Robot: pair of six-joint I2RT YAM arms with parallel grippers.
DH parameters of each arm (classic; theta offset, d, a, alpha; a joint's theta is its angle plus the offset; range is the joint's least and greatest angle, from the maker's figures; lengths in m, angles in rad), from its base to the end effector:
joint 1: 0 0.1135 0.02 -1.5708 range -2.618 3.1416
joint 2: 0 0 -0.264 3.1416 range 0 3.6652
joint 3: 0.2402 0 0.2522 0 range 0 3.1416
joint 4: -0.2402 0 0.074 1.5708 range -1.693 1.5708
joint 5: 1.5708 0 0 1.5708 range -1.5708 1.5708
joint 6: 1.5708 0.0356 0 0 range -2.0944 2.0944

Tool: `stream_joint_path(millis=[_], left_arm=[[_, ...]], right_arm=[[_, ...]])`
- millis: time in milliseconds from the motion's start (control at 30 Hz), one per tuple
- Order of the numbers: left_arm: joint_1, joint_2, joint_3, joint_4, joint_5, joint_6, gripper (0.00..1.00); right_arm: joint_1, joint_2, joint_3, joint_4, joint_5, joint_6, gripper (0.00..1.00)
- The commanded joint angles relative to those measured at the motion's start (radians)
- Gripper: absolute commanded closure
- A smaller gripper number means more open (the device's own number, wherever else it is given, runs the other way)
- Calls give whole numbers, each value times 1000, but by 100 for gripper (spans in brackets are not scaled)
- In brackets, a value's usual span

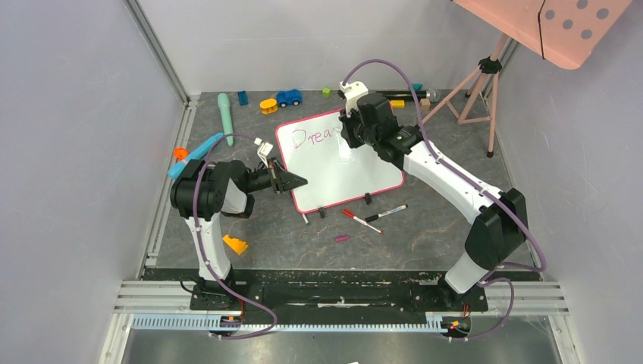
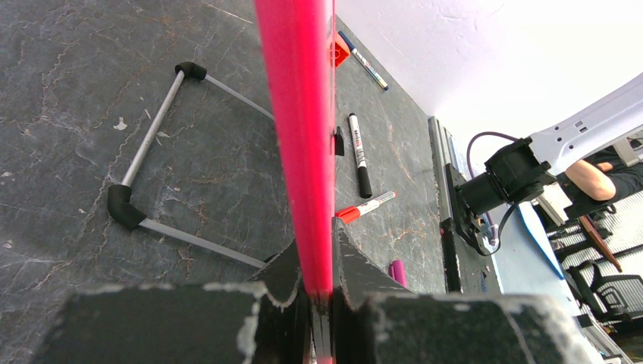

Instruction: Write a sentence on the whiteboard

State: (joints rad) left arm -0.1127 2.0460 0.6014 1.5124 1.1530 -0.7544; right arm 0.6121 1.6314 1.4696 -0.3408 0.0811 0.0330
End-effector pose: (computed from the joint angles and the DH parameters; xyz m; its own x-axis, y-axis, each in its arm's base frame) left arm 0.3137 -0.0683 0.1188 -0.6027 -0.2114 -0.7694 0.7396 0.2138 -0.6382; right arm 0.3154 0.2179 0.3440 -0.4110 -0.2484 -0.8771 -0.5013 0.8652 -0.0101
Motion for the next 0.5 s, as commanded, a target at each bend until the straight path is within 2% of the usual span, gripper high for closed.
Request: stream_joint_path(millis=[0, 467], left_arm=[[24, 42, -5, 45, -35, 184, 98], [24, 40, -5, 45, -36, 188, 98]], right_arm=[[-3, 3, 6, 30, 8, -2, 100], [-3, -49, -108, 51, -8, 13, 100]])
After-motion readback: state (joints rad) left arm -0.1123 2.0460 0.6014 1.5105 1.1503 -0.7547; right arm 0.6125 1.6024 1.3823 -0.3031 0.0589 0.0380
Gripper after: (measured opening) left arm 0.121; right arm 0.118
